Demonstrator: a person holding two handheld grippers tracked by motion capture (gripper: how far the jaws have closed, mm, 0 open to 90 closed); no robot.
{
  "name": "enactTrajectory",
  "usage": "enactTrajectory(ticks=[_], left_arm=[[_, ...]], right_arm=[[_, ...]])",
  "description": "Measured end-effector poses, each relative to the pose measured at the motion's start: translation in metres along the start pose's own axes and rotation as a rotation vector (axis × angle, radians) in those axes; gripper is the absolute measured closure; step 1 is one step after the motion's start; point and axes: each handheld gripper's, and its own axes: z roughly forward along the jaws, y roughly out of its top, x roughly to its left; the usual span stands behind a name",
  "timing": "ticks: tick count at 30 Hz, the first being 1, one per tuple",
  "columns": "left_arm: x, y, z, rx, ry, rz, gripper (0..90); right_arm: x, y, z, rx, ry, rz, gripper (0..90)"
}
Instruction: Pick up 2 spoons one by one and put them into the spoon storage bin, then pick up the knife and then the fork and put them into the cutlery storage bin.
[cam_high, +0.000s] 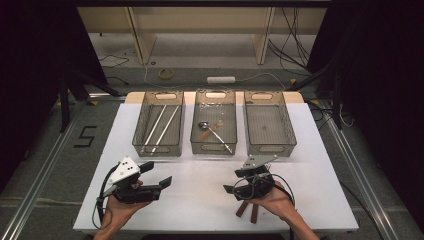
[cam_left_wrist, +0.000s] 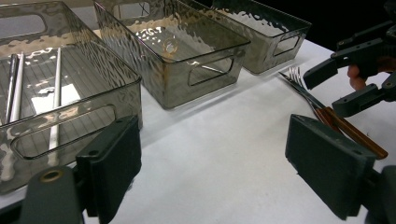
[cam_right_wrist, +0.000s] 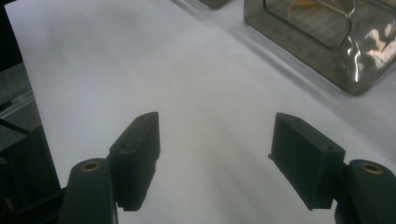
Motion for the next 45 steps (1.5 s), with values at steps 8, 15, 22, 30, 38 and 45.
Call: enactTrajectory(ticks=[8, 15, 22, 30, 38, 45], left_arm=[[-0.001, 0.000, 0.000, 0.001, 0.001, 0.004, 17.9], [0.000, 0.000, 0.000, 0.002, 0.002, 0.004, 17.9], [-0.001, 0.000, 0.001, 0.003, 0.001, 0.003, 17.9], [-0.001, -0.001, 0.000, 0.005, 0.000, 0.009, 17.9], [-0.001, -0.001, 0.000, 0.004, 0.000, 0.012, 17.9], [-0.001, -0.001, 0.000, 0.004, 0.000, 0.011, 17.9]], right_arm=[[0.001, -0.013, 0.000, 0.054, 0.011, -0.009, 51.4], [0.004, -0.020, 0.002, 0.104, 0.011, -0.021, 70.1], [0.008, -0.024, 0.008, 0.145, 0.028, -0.051, 82.9], [0.013, -0.028, 0.015, 0.197, 0.043, -0.071, 90.0], [0.016, -0.032, 0.018, 0.259, 0.049, -0.095, 90.0], [0.018, -0.035, 0.014, 0.290, 0.045, -0.113, 90.0]])
